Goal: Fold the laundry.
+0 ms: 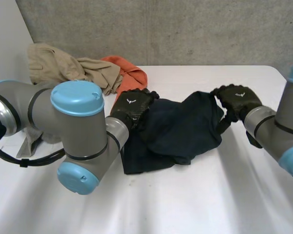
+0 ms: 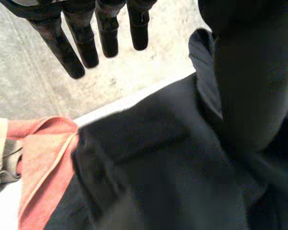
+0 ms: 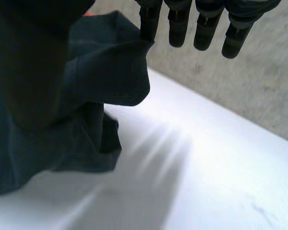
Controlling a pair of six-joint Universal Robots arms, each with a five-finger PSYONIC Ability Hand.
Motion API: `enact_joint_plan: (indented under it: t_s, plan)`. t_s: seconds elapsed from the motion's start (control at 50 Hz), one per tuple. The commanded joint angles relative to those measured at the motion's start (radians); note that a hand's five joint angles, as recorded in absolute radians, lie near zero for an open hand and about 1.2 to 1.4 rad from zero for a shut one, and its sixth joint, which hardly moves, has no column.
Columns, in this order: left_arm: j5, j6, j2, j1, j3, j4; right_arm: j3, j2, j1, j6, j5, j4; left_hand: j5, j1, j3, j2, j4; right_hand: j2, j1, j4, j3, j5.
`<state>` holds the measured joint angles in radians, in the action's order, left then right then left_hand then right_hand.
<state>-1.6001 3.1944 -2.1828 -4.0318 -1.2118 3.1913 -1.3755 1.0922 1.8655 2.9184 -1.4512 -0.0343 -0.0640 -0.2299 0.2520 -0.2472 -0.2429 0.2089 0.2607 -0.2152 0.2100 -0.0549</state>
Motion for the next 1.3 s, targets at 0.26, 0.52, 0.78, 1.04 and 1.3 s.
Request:
enact_joint_plan:
  t_s: [0.26,0.52,0.78,1.04,1.3]
  plan:
    - [0.098,0.157,0.345,-0.049,-0.368,0.104,-0.183,0.314,-0.006,-0.182,-0.015,-0.113,0.01,0.002,-0.024,0.019,0.015,-0.034,-0.086,0.041,-0.036,0.055]
    - [0.026,0.229,0.023,-0.035,-0.166,0.128,-0.355,0.374,-0.078,-0.309,0.041,-0.009,-0.025,-0.033,0.011,-0.016,-0.02,-0.034,-0.086,0.041,-0.036,0.055]
    - [-0.142,0.23,-0.016,-0.082,0.09,0.107,-0.313,0.302,-0.101,-0.3,0.037,0.03,-1.158,-1.166,1.144,-1.149,-1.153,-0.034,-0.086,0.041,-0.036,0.055]
    - [0.058,0.082,0.06,0.005,0.443,0.228,-0.223,0.308,-0.134,-0.225,0.022,0.001,-1.158,-1.166,1.144,-1.149,-1.153,-0.034,-0.086,0.041,-0.036,0.055]
    - [0.265,0.015,-0.187,0.217,0.299,0.21,-0.237,0.298,-0.233,-0.18,0.026,0.001,0.064,0.055,-0.077,0.073,0.068,-0.034,-0.086,0.041,-0.036,0.055]
